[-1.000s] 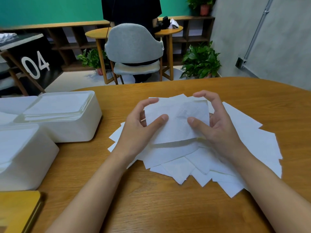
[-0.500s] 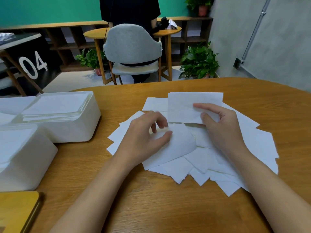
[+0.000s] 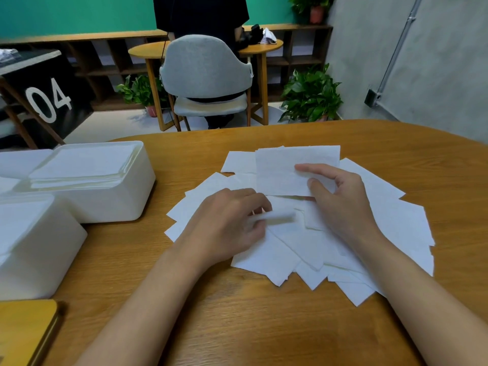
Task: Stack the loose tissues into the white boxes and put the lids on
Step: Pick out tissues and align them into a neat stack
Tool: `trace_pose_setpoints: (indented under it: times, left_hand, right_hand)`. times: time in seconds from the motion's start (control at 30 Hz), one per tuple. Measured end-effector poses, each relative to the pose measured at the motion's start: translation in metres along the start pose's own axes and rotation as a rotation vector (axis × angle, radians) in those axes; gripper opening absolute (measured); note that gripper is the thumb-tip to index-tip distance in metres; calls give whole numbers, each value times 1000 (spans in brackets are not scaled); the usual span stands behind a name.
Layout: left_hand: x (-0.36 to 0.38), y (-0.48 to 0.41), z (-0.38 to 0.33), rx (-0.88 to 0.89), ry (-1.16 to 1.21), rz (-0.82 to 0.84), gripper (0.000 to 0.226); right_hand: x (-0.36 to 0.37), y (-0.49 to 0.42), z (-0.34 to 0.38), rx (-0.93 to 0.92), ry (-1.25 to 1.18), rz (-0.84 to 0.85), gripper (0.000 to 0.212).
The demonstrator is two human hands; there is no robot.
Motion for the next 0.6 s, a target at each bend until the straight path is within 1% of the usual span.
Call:
trace_pose_setpoints:
  times: [0.07,0.13,0.2,0.23,0.37,0.47,0.5,0.53,0.6]
  left_hand:
    - [-9,-2,2,-19,46,-94,21]
    - [-18,-2,2,-59,175,-163,22]
    - [-20,-1,2,-129,326,-150,28]
    - [-20,-1,2,-158,385,-130,32]
    - [-20,-1,2,-182,496,-131,42]
    - [-22,-2,5,-212,523,-149,41]
    - [-22,-2,5,-224,533,-152,41]
    - [-22,-2,5,-228,543,-150,41]
    - [-22,-2,2,-223,561,-139,42]
  right_hand:
    - [0,1,2,3,-25,19,37]
    - [2,2,7,-24,-60,69,34]
    - [5,5,13,-72,-107,161,28]
    - [7,7,16,-87,-139,217,29]
    - [14,13,20,-105,-255,392,46]
    - [16,11,15,-21,-373,450,54]
    - [16,11,14,-6,-384,459,53]
    - [17,11,15,-9,-359,455,48]
    - [17,13,17,-33,-262,412,30]
Point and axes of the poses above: each hand's wrist, its own y-axis away from the middle knuckle, its own x-axis out of the palm, z = x × y, the point moved 5 cm from there along -y, towards the middle knuckle
